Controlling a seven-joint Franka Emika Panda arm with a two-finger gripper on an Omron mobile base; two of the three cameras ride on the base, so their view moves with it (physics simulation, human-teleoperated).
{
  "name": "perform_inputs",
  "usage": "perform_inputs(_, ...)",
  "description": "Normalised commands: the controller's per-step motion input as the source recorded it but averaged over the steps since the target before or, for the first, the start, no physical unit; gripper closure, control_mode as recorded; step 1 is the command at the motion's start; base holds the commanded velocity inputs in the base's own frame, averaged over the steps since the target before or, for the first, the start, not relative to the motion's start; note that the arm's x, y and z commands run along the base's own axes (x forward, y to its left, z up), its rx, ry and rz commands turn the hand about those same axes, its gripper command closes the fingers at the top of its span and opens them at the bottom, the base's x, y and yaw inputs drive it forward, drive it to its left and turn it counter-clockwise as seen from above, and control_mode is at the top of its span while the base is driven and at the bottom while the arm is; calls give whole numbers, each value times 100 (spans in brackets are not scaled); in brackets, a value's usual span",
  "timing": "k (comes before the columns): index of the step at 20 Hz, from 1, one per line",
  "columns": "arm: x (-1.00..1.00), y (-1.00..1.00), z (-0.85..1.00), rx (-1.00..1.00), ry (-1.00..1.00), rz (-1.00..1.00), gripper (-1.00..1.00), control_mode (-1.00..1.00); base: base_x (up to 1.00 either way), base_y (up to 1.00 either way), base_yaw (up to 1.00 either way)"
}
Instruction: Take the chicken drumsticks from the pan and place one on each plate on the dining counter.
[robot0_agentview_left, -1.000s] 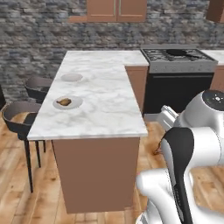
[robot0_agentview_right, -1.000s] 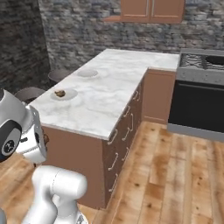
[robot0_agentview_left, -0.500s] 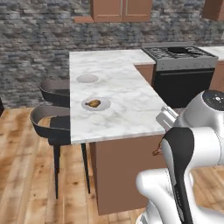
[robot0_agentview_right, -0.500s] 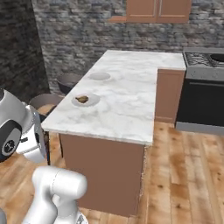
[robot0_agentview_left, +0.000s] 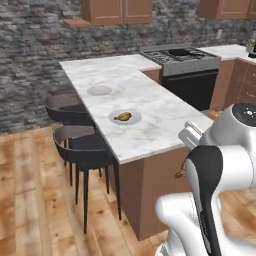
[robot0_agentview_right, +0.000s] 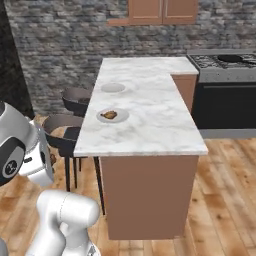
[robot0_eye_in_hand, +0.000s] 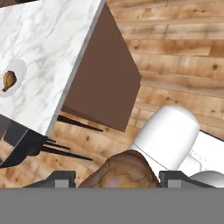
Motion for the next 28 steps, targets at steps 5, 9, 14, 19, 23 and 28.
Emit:
perform_inputs(5,0,0,0,0,0,0,100,100,21,100,-52)
perform_inputs(9,0,0,0,0,0,0,100,100,20,100,-48)
perform_inputs(14,0,0,0,0,0,0,100,100,6,100,-38)
perform_inputs(19,0,0,0,0,0,0,100,100,0,100,-33)
perform_inputs(23,0,0,0,0,0,0,100,100,14,100,-36)
perform_inputs(28,0,0,0,0,0,0,100,100,36,100,-39)
